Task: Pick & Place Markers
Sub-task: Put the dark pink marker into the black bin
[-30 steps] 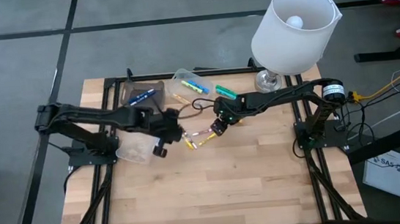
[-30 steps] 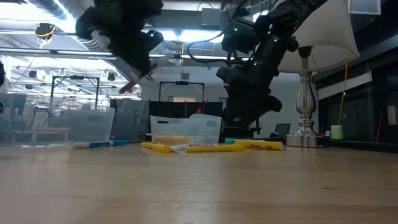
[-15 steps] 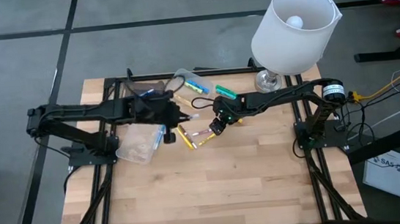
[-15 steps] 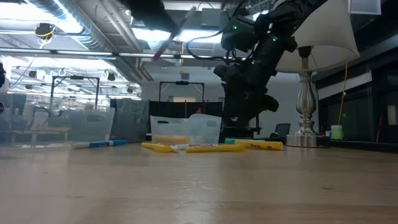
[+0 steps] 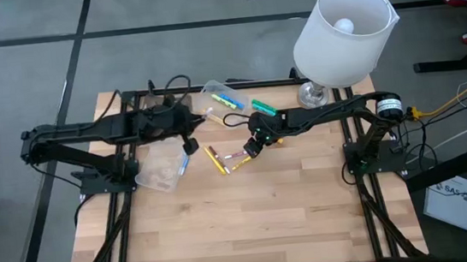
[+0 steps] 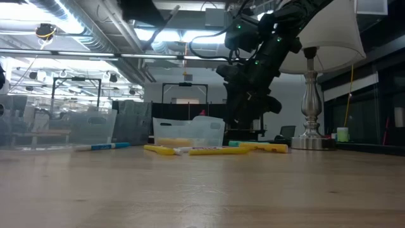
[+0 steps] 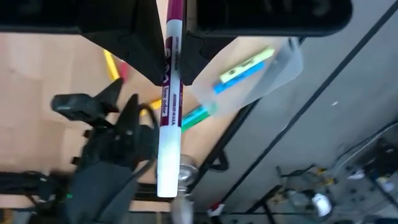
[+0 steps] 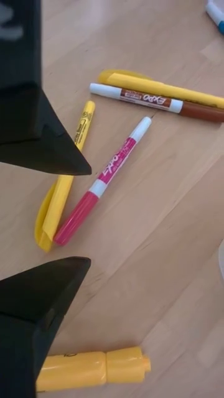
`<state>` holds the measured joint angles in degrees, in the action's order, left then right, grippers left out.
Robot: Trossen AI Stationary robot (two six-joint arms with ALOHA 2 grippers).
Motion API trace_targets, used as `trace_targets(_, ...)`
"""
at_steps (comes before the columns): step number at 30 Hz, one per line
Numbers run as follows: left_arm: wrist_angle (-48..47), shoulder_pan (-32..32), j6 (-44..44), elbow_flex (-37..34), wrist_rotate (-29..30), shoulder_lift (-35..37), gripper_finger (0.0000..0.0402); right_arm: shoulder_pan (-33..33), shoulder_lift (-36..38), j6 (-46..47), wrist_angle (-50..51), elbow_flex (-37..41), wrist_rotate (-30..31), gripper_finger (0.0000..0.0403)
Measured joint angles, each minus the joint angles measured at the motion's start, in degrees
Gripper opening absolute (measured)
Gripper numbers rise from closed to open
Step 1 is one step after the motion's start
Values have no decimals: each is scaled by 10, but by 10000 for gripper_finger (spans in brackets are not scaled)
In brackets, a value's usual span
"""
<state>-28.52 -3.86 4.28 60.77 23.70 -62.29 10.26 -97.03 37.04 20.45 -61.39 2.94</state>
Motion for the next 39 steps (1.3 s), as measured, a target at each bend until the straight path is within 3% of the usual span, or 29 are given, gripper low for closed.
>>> trace_targets(9,-101,0,67,0,53,46,25,0,0,0,-2,0,0,224)
trace_targets(17,-206,0,161,0,63,58,25,0,0,0,-15,0,0,224)
trace_targets(25,-304,0,255,0,4,58,23,0,0,0,-27,0,0,224)
trace_targets(39,-444,0,308,0,-58,58,23,0,0,0,-29,0,1,224)
